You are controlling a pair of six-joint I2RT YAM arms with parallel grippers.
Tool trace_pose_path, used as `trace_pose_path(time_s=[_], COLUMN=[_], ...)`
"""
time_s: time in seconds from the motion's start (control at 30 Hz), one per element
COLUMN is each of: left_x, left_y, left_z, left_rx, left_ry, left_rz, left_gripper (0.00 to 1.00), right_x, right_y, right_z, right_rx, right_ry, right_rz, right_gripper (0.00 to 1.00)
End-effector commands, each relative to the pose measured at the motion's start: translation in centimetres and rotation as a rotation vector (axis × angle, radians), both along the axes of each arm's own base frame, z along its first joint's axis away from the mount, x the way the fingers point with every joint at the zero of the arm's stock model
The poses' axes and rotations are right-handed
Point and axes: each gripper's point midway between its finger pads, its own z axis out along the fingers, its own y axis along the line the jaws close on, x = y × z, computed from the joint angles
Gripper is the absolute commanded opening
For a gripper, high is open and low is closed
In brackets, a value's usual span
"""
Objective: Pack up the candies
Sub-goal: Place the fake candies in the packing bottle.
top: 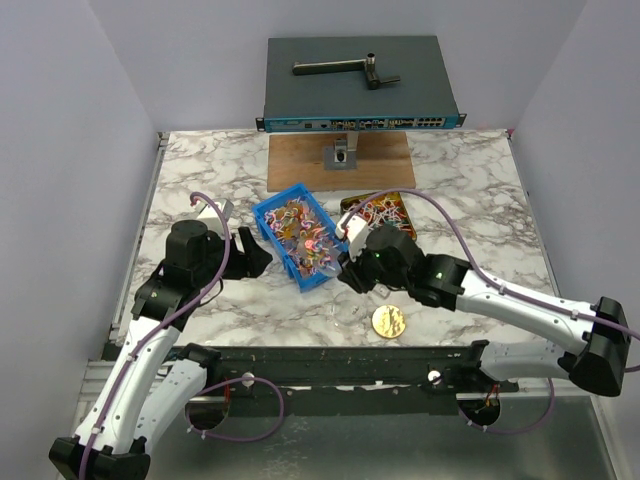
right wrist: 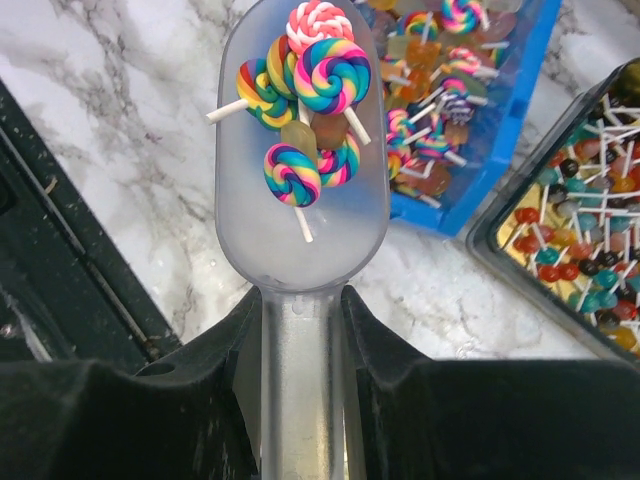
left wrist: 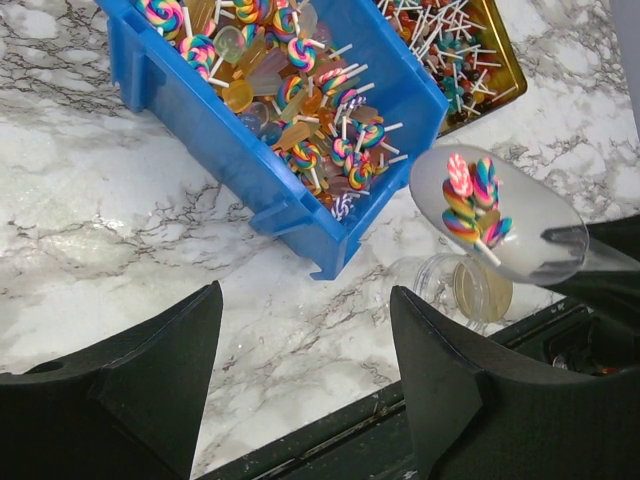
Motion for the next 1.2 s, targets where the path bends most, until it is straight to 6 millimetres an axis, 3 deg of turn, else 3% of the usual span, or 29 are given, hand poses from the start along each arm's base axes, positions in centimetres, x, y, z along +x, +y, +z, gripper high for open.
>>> trace_pose_path(time_s=[0.0,0.13,0.63,1.17], left_x=[0.2,0.1,0.1,-0.1], left_y=[0.6,0.6,0.6,0.3], left_z=[-0.2,-0.2,-0.2,-0.1], left_rx=[0.021,0.020,0.017,0.005], left_ry=[-0.014,-0.017,-0.018,-0.016], left_rz=[0.020,0.020,0.019,0.003], left_gripper=[0.70,0.70,0.70,0.70], right_x=[-1.1,-2.5,-8.3,-11.0], right_y=[-1.7,-2.3,-5.0,-6.9], right_z=[0.1,0.9,0.5,-1.4], right_rx=[-0.060,-0.033,-0.049,-0.176], right_ry=[0.011,0.044,0.134,0.284], right_rz=[-0.116,-0.162,-0.255,-0.324], right_gripper=[0.01,0.01,0.01,0.01])
